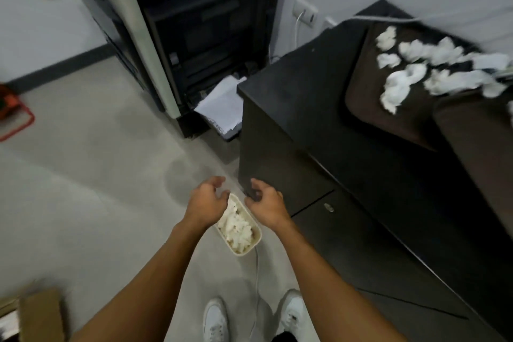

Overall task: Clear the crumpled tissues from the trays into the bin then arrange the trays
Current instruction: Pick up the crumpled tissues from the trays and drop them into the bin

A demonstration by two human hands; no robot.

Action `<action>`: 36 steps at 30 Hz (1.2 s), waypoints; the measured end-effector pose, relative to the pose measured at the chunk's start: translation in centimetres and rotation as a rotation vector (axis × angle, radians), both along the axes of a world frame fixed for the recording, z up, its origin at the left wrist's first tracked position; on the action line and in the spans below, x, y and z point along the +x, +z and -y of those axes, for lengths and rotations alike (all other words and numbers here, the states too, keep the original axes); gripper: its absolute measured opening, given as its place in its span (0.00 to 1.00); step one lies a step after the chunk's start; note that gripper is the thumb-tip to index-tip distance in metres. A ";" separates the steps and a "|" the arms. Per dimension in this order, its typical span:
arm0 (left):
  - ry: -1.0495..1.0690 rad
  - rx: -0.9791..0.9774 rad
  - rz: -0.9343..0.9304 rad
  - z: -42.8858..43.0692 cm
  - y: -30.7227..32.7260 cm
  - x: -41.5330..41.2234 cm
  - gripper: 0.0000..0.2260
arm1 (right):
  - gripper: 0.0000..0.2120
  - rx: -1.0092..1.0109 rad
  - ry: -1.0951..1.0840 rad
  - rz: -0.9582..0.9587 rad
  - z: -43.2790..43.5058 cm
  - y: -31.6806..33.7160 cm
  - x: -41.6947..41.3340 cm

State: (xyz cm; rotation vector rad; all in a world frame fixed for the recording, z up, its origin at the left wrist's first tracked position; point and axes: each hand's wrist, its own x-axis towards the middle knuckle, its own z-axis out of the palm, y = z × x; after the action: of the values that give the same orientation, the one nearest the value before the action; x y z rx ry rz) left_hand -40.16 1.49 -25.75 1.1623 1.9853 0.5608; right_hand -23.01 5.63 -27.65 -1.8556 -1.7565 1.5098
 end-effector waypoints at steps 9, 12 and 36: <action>-0.066 0.277 -0.029 -1.4 16.8 1.4 0.17 | 0.28 0.257 -0.104 -0.150 1.0 17.4 1.5; -0.116 0.368 -0.016 -2.2 21.7 2.8 0.16 | 0.27 0.350 -0.164 -0.184 0.8 22.1 3.6; -0.668 0.542 0.167 -7.8 35.4 37.5 0.22 | 0.28 0.639 -0.693 -0.056 4.9 36.7 37.6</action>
State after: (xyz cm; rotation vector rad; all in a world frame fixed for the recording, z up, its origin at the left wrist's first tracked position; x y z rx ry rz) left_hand -2.62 9.26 9.65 1.9218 1.2090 0.8194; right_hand 14.58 0.69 9.08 -1.7552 -1.1616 0.6359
